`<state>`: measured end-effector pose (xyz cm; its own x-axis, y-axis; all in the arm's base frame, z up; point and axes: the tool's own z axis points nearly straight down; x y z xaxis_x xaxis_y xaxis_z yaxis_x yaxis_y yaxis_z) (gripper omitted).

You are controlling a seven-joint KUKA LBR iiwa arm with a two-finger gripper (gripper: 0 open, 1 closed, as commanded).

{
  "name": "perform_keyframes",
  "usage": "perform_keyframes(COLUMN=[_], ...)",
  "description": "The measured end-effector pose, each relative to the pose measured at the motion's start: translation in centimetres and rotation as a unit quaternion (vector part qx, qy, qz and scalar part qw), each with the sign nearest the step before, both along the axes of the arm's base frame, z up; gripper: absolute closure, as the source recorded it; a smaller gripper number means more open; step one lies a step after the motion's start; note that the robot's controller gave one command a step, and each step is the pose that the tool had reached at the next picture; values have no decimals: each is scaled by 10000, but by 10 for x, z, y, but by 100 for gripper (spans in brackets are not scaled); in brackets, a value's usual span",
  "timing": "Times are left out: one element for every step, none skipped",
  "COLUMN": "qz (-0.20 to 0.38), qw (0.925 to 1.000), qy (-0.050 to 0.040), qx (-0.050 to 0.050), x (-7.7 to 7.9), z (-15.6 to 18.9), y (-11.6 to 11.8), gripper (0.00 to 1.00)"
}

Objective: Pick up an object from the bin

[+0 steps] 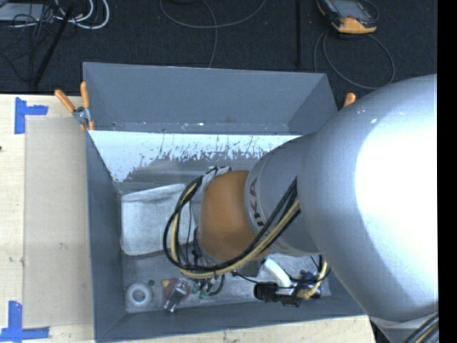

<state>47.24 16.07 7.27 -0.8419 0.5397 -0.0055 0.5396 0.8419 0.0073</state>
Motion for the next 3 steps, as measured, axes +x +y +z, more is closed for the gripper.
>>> perform_keyframes(qz=[-16,-37,-33], qw=[10000,10000,10000], qy=[26,-34,38], qx=[-6,-10,-16], x=[1,5,5], z=[1,3,34], y=[0,-1,-2], gripper=[0,100,100])
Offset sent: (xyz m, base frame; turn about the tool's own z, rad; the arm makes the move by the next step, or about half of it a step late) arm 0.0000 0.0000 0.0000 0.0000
